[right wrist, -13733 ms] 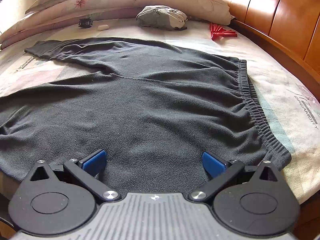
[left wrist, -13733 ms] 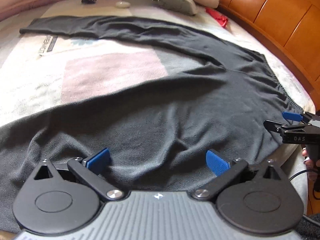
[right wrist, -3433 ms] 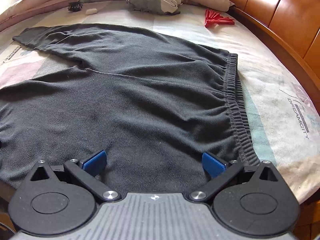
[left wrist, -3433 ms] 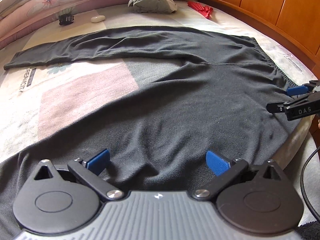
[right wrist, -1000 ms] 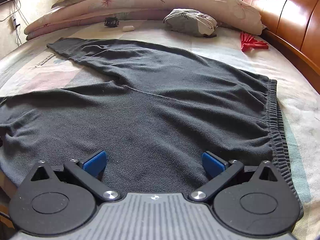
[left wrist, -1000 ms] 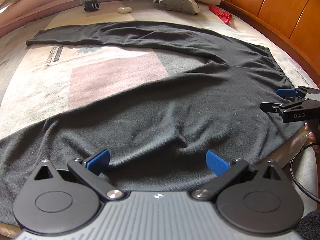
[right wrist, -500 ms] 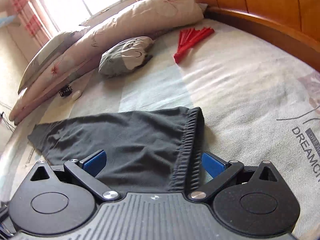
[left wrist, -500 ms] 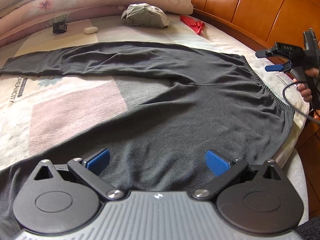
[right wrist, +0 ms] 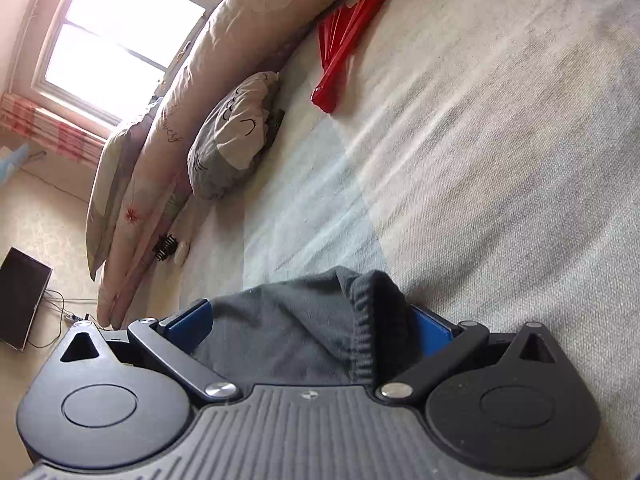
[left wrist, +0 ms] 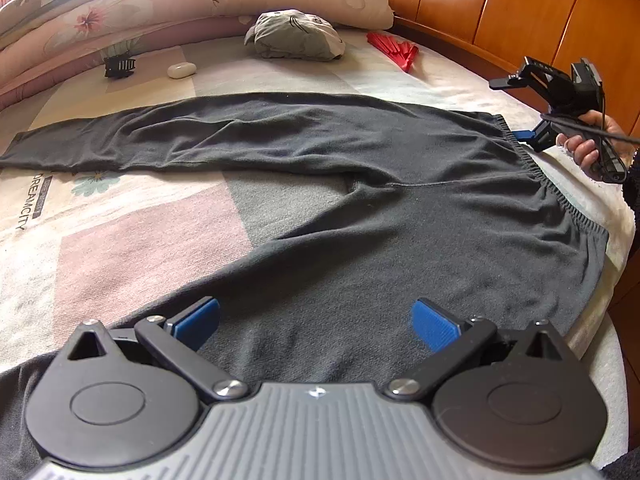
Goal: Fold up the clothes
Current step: 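Grasp the waistband corner with the right gripper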
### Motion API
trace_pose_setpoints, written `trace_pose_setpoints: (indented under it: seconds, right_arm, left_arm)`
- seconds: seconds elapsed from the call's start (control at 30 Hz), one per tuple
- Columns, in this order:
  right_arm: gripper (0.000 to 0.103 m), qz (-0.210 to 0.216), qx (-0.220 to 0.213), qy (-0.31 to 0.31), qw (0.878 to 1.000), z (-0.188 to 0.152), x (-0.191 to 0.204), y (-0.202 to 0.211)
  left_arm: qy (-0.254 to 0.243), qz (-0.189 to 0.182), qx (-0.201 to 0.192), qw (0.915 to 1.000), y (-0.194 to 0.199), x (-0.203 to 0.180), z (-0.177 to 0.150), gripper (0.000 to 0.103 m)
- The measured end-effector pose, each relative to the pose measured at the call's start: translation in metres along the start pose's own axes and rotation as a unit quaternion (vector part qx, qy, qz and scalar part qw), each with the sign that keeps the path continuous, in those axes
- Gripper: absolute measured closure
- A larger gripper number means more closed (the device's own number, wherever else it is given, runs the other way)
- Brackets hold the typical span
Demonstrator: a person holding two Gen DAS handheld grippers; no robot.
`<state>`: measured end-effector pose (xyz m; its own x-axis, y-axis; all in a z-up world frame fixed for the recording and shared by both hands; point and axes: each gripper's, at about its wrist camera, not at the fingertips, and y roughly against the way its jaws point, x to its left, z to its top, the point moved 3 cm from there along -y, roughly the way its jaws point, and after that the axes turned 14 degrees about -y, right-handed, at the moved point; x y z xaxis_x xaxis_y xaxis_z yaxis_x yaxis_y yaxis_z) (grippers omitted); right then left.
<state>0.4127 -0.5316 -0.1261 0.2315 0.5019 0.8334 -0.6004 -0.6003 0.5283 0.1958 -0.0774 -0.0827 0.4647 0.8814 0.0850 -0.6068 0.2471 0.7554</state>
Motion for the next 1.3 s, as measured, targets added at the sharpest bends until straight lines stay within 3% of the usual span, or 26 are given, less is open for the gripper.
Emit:
trace_pose_setpoints:
  seconds: [0.1,0.2,0.3,0.4,0.6,0.7,0.8,0.97,1.17,1.3]
  right_arm:
    - [0.0,-0.001,0.015,0.002,1.0,-0.005,0.002,0.002]
    - [0.0,0.015,0.06,0.0,0.998,-0.026,0.002,0.008]
    - [0.0,0.014,0.081,0.028,0.996,-0.044,0.008,0.007]
    - [0.0,0.017,0.079,0.045,0.996,-0.041,0.014,-0.003]
    - [0.0,0.057,0.055,0.004,0.997,-0.004,0.013,-0.022]
    - [0.0,0.057,0.067,0.013,0.996,-0.007,0.016,-0.025]
    - [0.0,0.066,0.098,0.069,0.991,-0.026,0.022,-0.026]
    - [0.0,0.088,0.076,0.055,0.992,-0.011,0.016,-0.028]
    - [0.014,0.073,0.071,0.084,0.991,-0.004,0.013,-0.032]
    - [0.045,0.072,0.059,0.087,0.992,-0.001,-0.003,-0.025]
  left_arm:
    - [-0.002,-0.004,-0.002,1.0,-0.002,-0.002,0.002,0.001]
    - [-0.004,-0.007,-0.005,1.0,-0.003,-0.005,0.004,0.001]
    - [-0.003,-0.009,-0.005,0.9999,-0.005,-0.005,0.005,0.001]
    - [0.004,-0.007,-0.002,1.0,-0.008,-0.004,0.005,0.001]
    - [0.0,-0.001,-0.005,1.0,-0.002,-0.005,0.005,0.001]
    - [0.005,0.004,0.004,1.0,-0.004,-0.002,0.002,0.001]
    - [0.008,0.002,0.003,1.0,-0.005,-0.001,0.002,0.001]
    - [0.002,0.002,0.005,1.0,-0.01,-0.002,0.006,0.001]
    - [-0.008,0.0,0.01,0.9999,-0.01,-0.008,0.005,0.001]
    - [-0.008,0.009,0.022,0.9997,-0.013,-0.006,0.0,0.001]
